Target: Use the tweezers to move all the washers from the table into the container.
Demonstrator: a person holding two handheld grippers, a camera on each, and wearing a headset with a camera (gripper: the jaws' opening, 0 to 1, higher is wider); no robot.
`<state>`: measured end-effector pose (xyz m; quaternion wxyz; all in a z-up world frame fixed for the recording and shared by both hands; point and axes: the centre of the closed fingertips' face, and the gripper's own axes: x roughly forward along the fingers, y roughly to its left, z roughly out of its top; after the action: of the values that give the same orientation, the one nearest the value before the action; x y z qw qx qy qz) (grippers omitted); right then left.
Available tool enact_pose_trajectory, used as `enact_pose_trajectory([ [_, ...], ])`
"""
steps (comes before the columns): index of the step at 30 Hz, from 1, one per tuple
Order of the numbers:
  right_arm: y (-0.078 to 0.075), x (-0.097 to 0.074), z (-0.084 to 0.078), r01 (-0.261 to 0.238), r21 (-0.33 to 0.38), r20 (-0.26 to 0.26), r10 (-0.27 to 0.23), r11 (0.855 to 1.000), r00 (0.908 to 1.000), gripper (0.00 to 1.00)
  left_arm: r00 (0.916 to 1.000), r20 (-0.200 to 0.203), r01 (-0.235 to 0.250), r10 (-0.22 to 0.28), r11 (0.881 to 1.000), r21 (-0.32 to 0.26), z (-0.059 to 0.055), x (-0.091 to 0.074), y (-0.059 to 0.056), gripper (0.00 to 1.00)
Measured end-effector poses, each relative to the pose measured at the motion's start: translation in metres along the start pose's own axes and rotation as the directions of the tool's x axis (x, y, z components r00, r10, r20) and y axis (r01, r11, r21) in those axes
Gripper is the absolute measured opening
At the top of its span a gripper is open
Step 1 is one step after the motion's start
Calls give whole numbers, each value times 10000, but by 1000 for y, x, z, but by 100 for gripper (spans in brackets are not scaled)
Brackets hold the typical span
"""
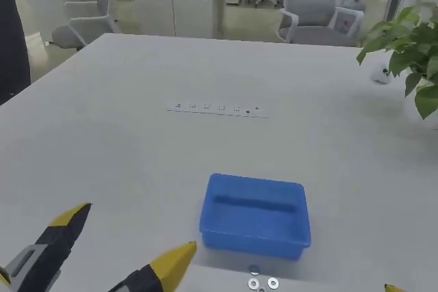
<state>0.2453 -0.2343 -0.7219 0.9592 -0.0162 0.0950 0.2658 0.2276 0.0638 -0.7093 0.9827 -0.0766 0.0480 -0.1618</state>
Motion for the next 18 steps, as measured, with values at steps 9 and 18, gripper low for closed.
enact_pose_trajectory([
  [9, 9, 12, -10, -777, -748, -1669, 643, 9942, 9839, 87, 9483, -2731, 1687, -1615, 9857, 27, -36, -1, -23, 77],
  [18, 71, 40, -66, -4427, -2076, -5027, 2931, 8723, 8133, 24, 7045, -5844, 4632, -4027, 8848, -514, -93, 1, -59, 34],
])
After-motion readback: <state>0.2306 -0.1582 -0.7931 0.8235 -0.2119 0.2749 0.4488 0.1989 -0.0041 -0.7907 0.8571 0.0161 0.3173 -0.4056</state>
